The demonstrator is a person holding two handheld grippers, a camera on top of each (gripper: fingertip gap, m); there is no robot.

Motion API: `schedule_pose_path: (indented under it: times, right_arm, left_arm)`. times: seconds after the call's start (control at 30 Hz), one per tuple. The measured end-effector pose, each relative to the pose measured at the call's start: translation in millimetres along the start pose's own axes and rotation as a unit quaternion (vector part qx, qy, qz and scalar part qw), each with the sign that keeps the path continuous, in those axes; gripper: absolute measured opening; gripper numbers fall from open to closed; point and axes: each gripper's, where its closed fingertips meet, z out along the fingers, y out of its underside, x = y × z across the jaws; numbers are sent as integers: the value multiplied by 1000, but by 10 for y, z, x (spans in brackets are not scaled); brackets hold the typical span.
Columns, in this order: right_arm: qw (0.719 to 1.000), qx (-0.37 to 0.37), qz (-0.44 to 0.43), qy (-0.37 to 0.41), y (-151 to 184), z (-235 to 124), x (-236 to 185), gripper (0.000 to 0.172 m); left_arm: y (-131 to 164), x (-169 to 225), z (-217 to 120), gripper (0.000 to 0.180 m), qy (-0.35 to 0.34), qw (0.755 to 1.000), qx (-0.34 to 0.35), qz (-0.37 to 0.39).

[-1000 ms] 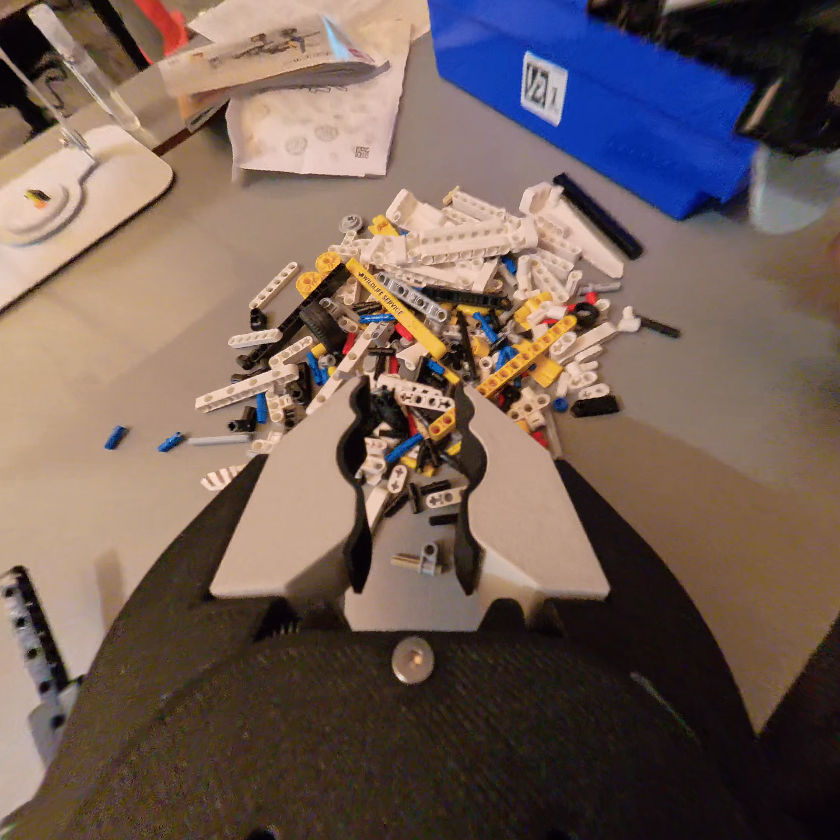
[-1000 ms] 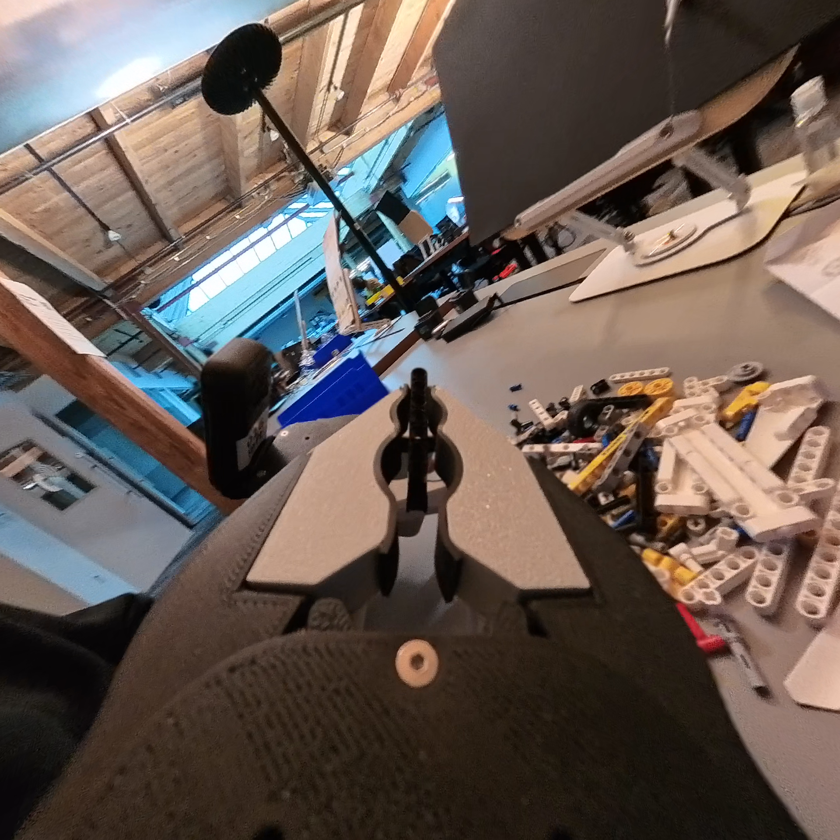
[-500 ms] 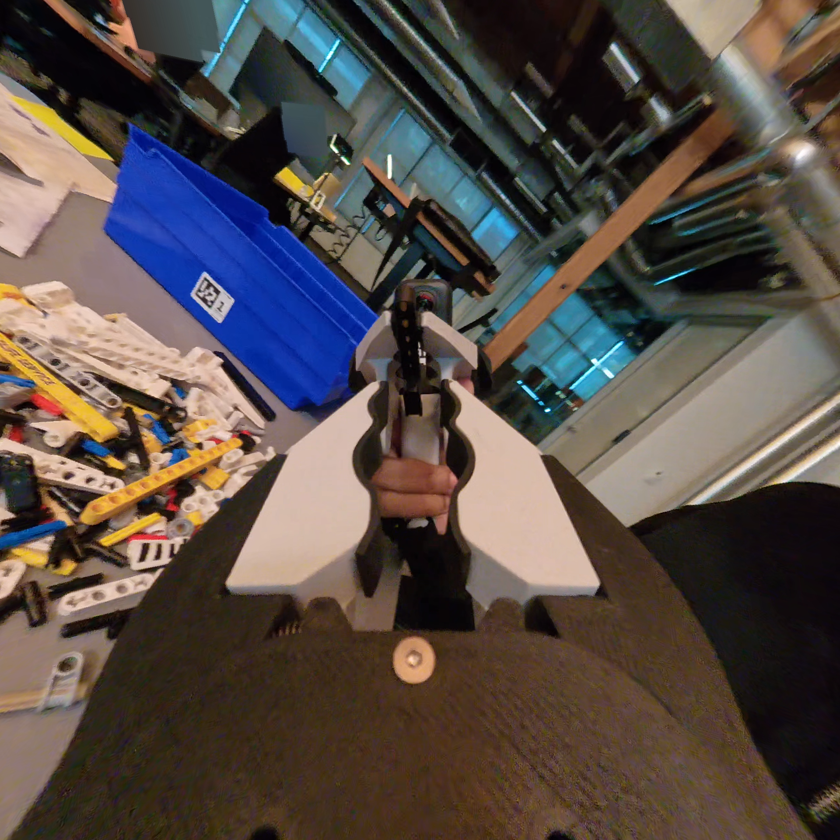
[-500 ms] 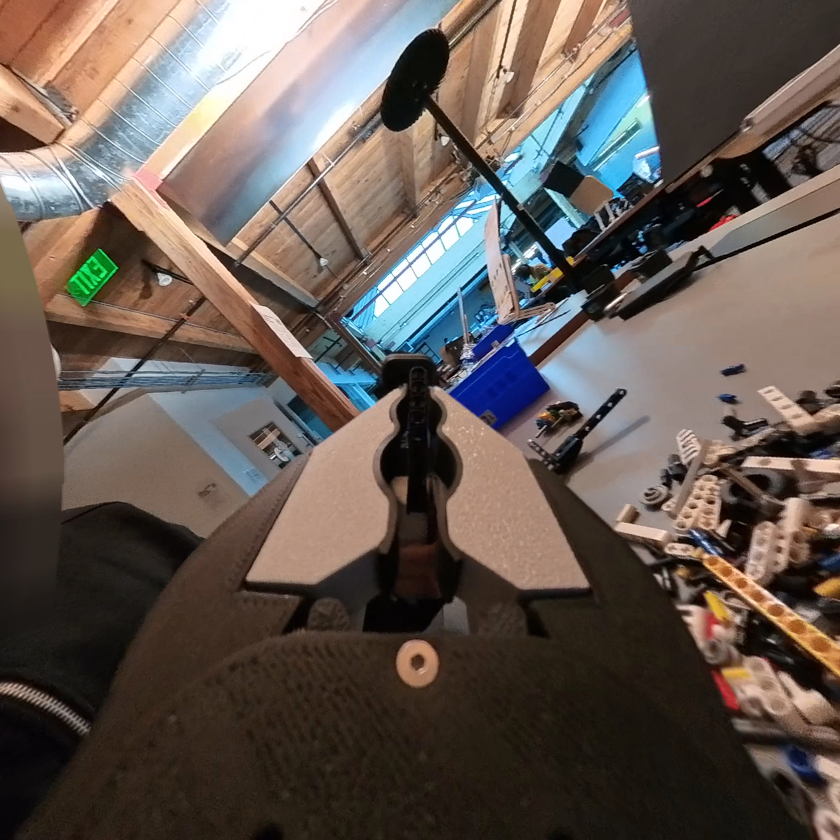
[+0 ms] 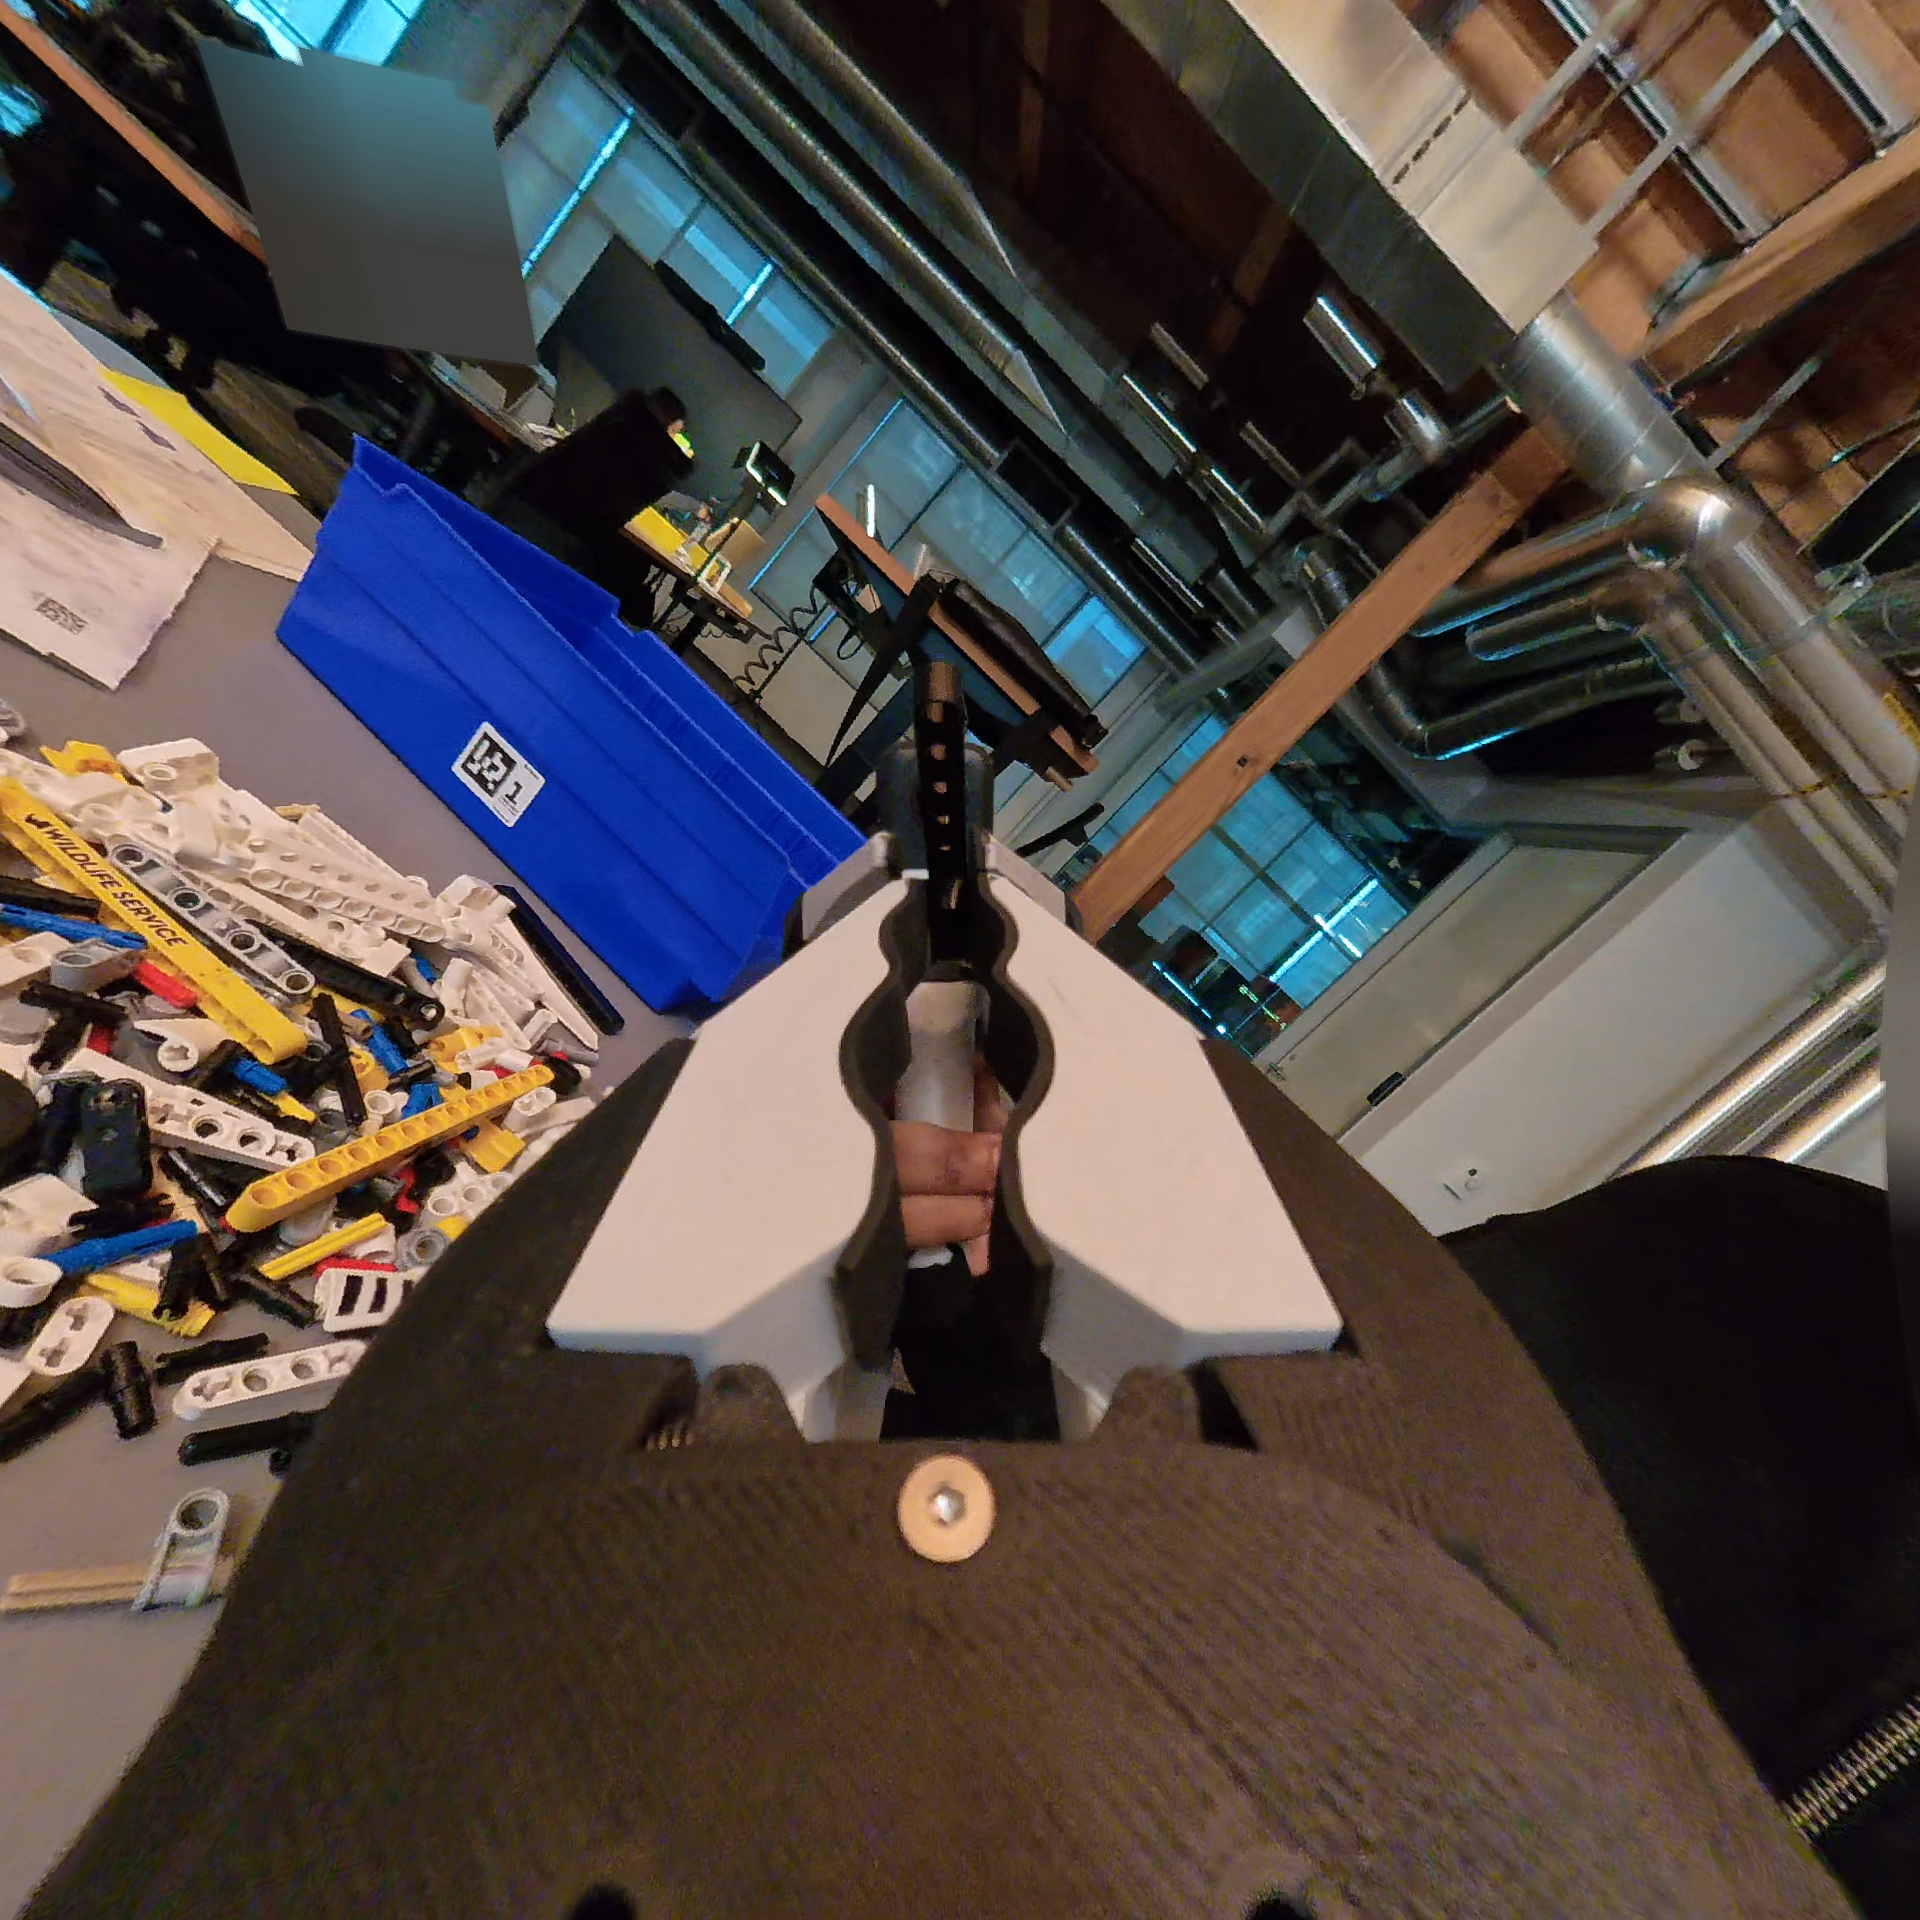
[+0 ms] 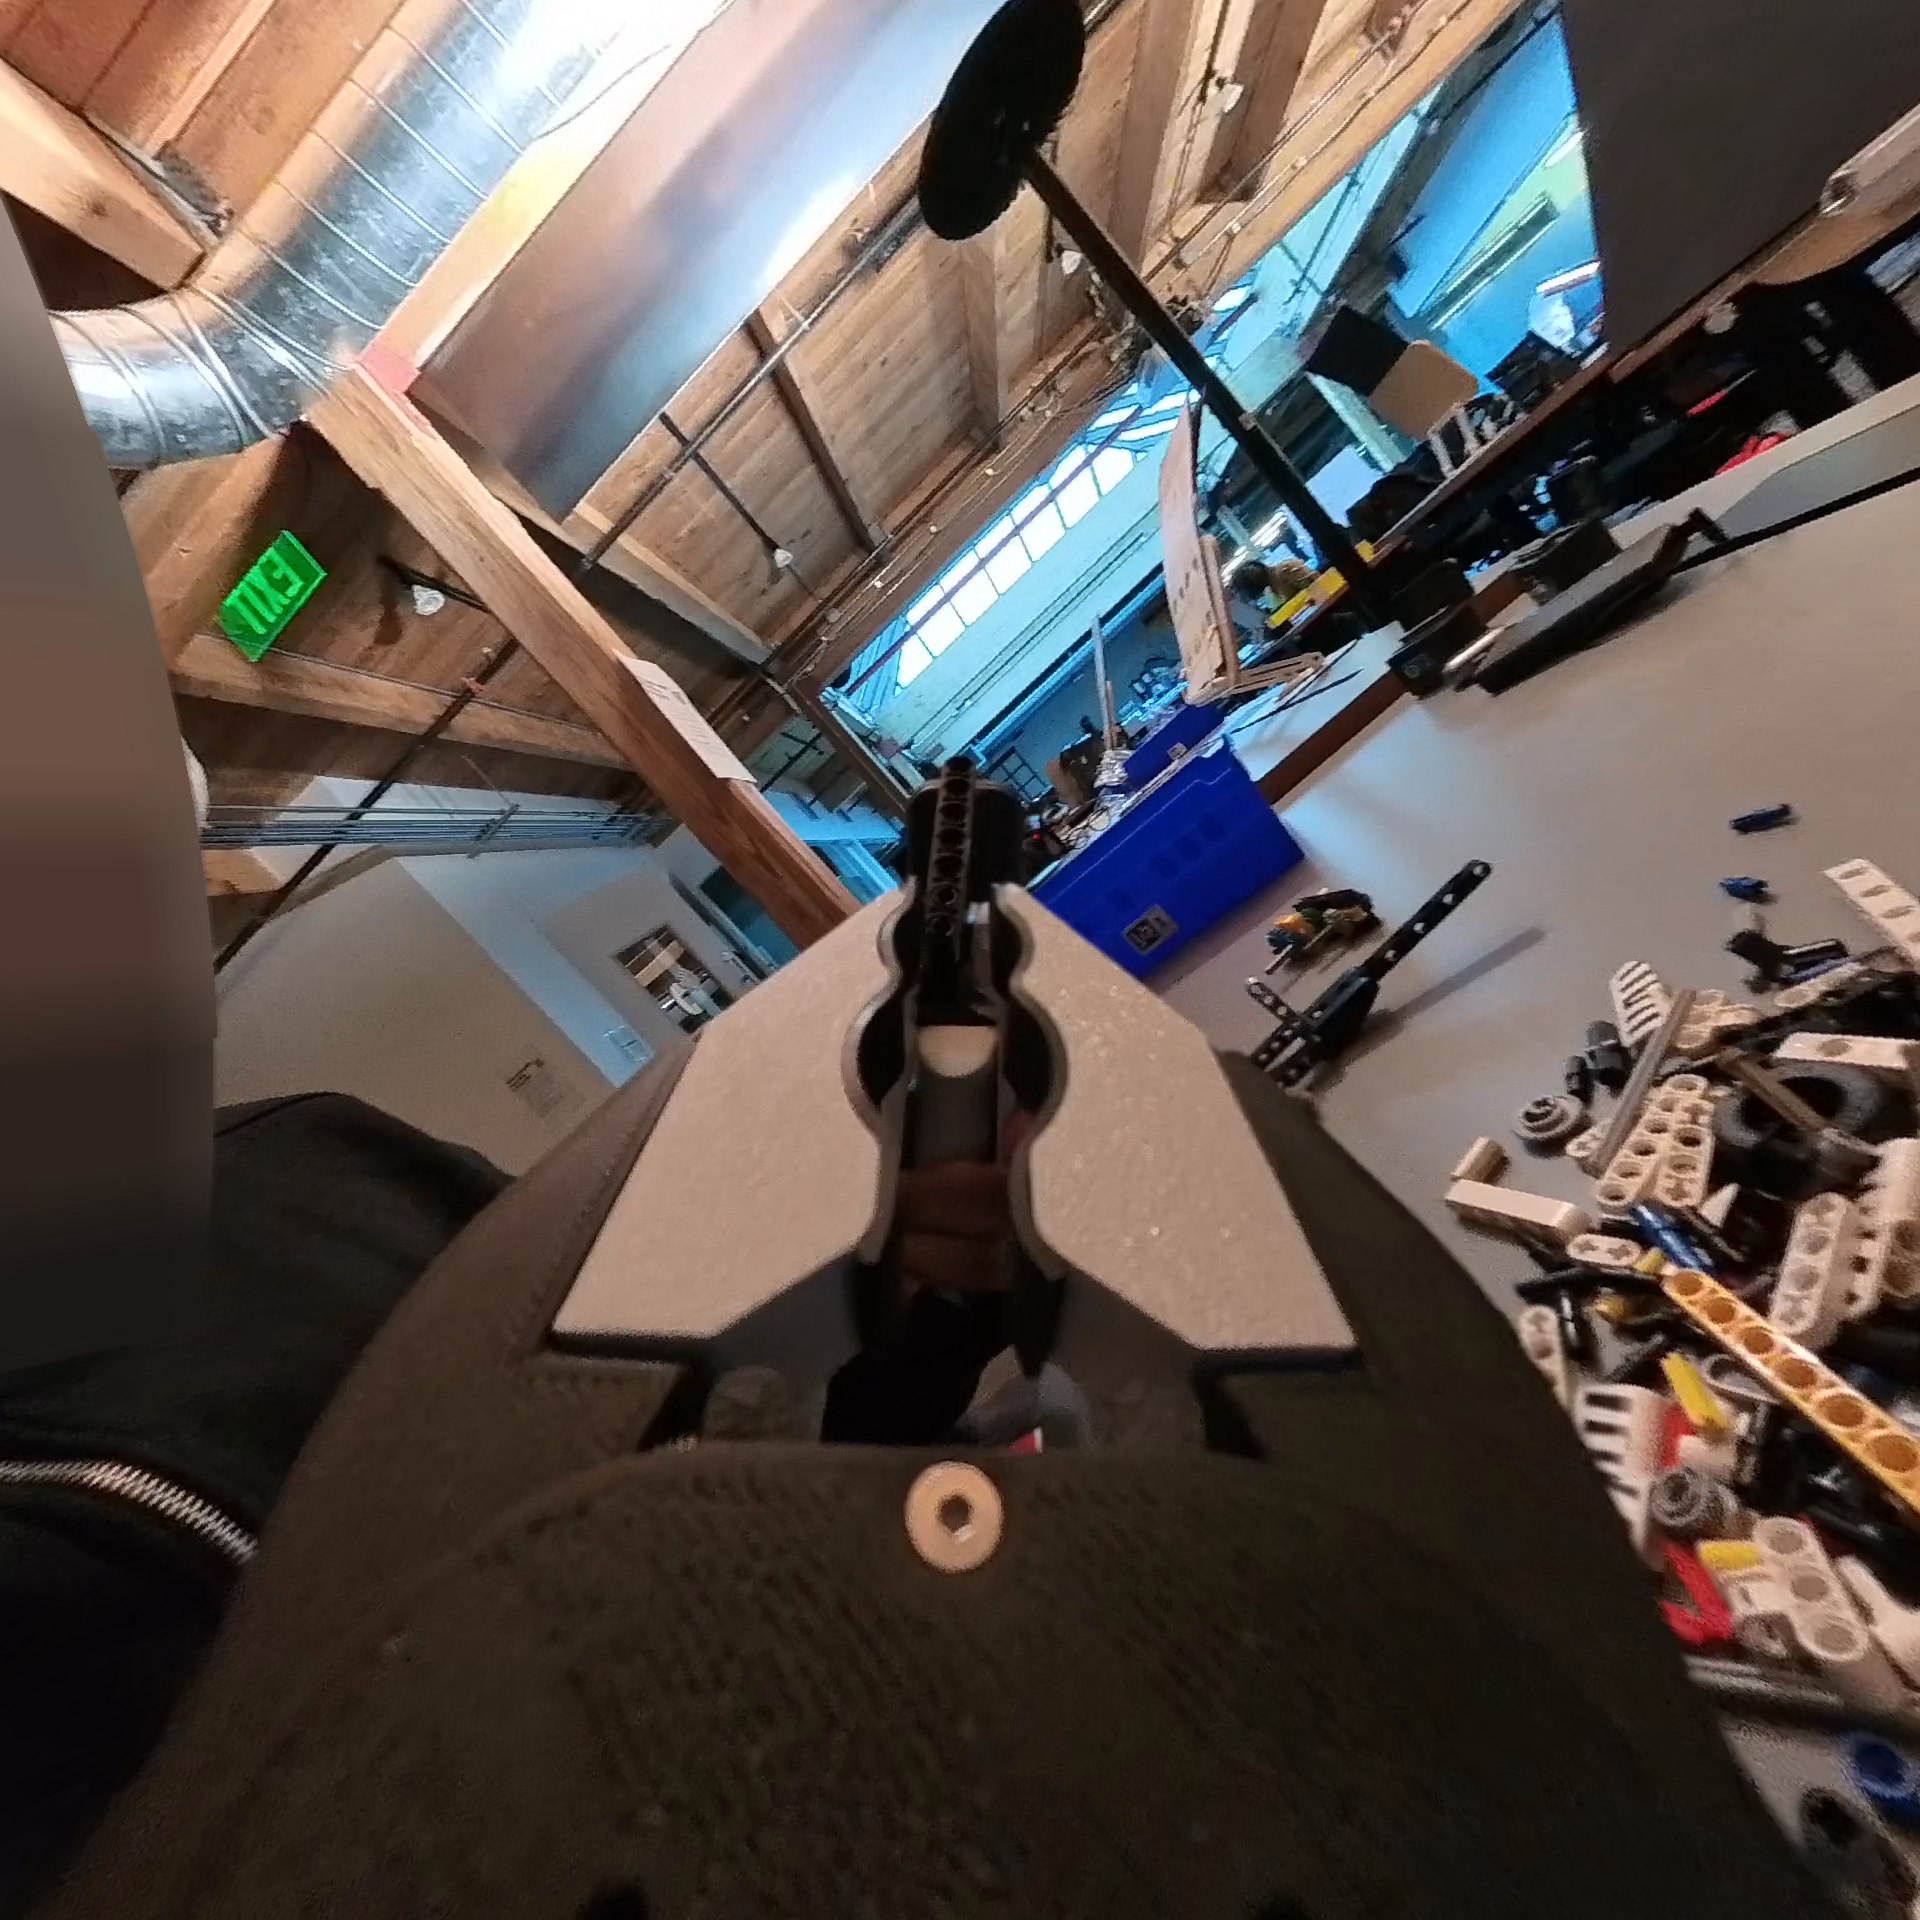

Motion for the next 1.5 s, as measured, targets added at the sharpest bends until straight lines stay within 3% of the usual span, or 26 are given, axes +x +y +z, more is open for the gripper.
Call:
schedule_pose_path:
  times: [0.13,0.2,0.6,0.63,0.7,0.83,0.97,1.4,1.5]
  right_arm:
    - [1000,-8,12,-14,38,8,-19,13]
    - [999,-11,17,-29,46,9,-60,5]
    - [1000,-13,4,-13,25,7,-73,4]
    - [1000,-10,1,-9,17,6,-63,6]
    - [1000,7,0,-3,-33,-8,-48,24]
    - [1000,10,-1,1,-50,-33,-29,27]
    - [1000,-13,-21,8,40,21,-25,5]
    - [999,3,-41,-2,-35,-33,-88,0]
    - [998,6,-55,22,-39,-19,-38,19]
  left_arm:
    - [83,21,37,4,7,1000,-24,-1]
    - [98,23,45,4,4,1000,-27,5]
    - [120,48,17,4,-1,999,-25,28]
    - [107,40,13,4,-4,999,-20,27]
    - [39,27,-14,4,-9,1000,0,25]
    - [-33,20,-61,4,-15,999,14,29]
    - [-41,27,-65,4,-19,999,18,33]
    - [18,42,-48,4,-23,999,8,48]
    - [-4,86,-36,4,-13,999,16,48]
